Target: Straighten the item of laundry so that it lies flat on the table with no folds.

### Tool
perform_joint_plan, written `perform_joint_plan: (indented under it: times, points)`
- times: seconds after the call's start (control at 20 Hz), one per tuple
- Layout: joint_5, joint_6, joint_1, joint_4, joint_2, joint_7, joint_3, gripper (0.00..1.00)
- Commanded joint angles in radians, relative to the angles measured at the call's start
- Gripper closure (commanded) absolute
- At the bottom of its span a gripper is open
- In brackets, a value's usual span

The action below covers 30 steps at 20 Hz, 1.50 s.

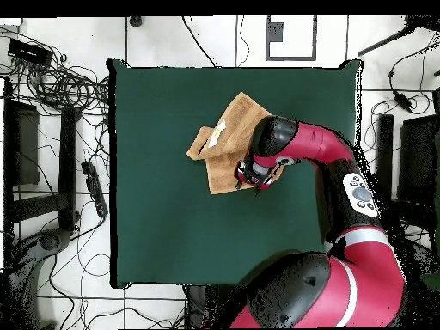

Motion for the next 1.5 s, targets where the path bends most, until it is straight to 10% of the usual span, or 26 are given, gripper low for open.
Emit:
perform_joint_plan:
  times: [0.05, 0.5, 1.05, 1.5]
  points:
    - [0.061, 0.074, 0.016, 0.115, -0.017, -0.088, 0.077, 0.00]
    - [-0.017, -0.202, 0.024, 0.195, -0.100, -0.041, 0.044, 0.00]
    - [0.111, -0.370, 0.001, 0.402, -0.380, 0.022, 0.088, 0.00]
    - [0.222, -0.439, 0.007, 0.391, -0.321, 0.039, 0.112, 0.00]
